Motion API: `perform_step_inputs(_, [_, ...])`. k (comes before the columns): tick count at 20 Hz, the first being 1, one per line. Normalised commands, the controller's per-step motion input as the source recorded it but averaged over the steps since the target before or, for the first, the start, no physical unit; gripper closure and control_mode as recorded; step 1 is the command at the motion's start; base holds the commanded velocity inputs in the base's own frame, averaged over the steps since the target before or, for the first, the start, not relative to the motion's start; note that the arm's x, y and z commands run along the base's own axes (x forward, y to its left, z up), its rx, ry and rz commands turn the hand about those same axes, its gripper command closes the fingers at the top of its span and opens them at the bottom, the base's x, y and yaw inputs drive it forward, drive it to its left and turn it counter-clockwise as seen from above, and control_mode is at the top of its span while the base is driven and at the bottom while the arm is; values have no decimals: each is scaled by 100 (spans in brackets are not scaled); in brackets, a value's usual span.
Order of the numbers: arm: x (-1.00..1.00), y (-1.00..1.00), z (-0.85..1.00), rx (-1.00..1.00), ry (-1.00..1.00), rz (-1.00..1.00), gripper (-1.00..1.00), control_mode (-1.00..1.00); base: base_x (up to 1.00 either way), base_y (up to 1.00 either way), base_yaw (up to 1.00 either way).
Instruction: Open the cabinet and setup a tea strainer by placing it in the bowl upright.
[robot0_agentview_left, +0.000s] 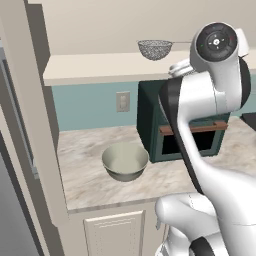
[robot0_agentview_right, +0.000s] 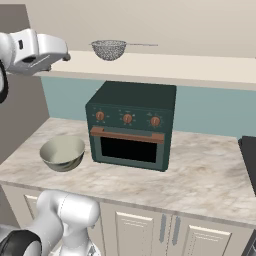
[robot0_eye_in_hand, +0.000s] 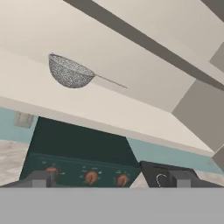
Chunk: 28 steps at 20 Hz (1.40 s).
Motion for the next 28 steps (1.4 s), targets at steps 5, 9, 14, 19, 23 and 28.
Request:
perform_step_inputs(5, [25, 26, -9, -4, 9, 1, -100, -100, 0, 0, 0])
perform_step_inputs(9, [26, 12, -5, -6, 0, 3, -100, -100, 0, 0, 0])
perform_step_inputs(14, [34, 3, -4, -11, 0, 3, -100, -100, 0, 0, 0])
perform_step_inputs(19, [45, 0, -4, -9, 5, 2, -100, -100, 0, 0, 0])
perform_step_inputs(23, [26, -18, -3, 0, 4, 0, -100, -100, 0, 0, 0])
perform_step_inputs(28, [25, -4, -7, 0, 0, 0, -100, -100, 0, 0, 0])
